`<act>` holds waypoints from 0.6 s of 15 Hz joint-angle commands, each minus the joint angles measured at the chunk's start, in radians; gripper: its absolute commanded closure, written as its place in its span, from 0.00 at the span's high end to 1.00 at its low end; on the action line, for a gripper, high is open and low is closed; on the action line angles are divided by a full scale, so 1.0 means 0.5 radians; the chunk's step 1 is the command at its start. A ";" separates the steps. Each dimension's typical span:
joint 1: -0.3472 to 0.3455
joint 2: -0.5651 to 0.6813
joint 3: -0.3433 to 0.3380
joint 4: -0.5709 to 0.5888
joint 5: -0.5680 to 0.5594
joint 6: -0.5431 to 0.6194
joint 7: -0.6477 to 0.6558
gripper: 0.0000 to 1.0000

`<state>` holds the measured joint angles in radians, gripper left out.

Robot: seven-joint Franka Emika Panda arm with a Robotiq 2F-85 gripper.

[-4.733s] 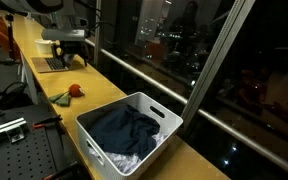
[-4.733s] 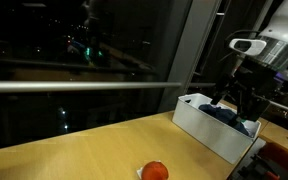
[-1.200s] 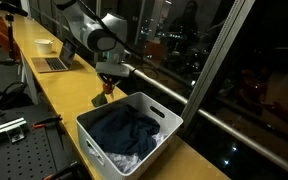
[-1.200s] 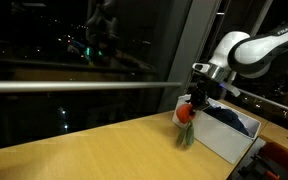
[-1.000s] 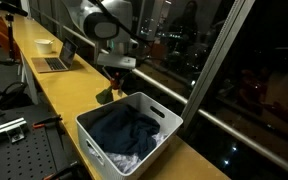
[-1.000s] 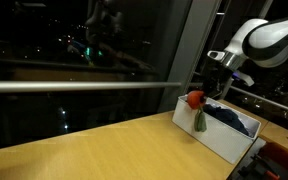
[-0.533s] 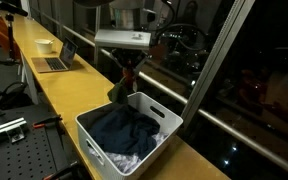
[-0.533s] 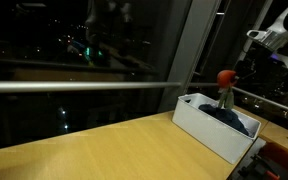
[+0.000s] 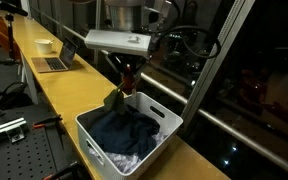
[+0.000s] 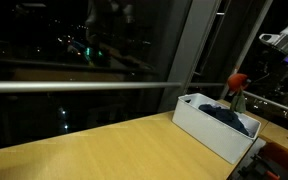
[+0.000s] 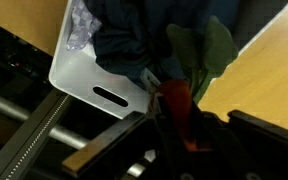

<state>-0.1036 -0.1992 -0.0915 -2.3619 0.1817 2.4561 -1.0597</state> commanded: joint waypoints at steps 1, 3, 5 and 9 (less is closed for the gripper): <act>0.063 -0.055 -0.063 -0.052 -0.020 -0.005 0.005 0.53; 0.066 -0.084 -0.069 -0.075 -0.021 -0.008 0.005 0.66; 0.067 -0.125 -0.074 -0.106 -0.022 -0.006 0.003 0.80; 0.071 -0.204 -0.078 -0.171 -0.043 0.007 0.023 1.00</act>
<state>-0.0923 -0.2395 -0.1066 -2.4037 0.1811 2.4562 -1.0597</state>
